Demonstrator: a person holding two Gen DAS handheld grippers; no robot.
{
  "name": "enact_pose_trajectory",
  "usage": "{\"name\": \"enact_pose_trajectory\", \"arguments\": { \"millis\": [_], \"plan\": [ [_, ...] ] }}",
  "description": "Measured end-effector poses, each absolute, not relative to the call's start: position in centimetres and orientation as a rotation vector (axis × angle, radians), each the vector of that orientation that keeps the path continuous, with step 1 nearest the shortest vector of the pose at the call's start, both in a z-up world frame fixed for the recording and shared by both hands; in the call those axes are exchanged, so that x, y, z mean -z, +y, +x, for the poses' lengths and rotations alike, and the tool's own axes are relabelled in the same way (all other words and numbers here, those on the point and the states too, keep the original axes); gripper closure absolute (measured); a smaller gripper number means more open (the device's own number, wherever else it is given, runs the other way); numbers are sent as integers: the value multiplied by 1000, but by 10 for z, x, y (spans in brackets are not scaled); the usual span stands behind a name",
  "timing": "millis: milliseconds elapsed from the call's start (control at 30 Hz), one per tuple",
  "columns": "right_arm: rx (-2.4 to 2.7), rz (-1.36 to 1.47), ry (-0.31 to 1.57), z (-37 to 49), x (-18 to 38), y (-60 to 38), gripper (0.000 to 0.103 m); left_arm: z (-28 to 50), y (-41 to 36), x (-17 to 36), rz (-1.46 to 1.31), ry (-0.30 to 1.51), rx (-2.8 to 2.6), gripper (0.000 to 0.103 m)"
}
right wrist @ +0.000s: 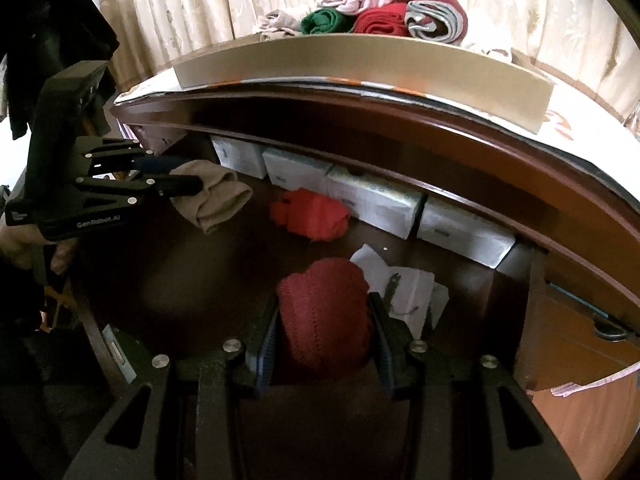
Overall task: Take underwear out of drawer
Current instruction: 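Lift beige garment with left gripper while right gripper lifts dark red sock toward tray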
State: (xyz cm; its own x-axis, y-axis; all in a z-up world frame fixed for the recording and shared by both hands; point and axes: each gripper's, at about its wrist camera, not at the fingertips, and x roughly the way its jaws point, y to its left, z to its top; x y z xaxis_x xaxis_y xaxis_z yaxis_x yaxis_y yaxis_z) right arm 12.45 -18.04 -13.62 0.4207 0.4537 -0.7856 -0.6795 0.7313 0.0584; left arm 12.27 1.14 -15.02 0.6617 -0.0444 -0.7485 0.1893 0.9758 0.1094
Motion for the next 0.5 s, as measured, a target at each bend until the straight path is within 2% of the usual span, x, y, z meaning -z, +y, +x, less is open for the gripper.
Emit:
{"name": "enact_pose_trajectory", "arguments": {
  "millis": [500],
  "plan": [
    [-712, -255, 758, 112, 119, -185, 59, 106, 16, 138, 132, 741, 101, 80]
  ]
}}
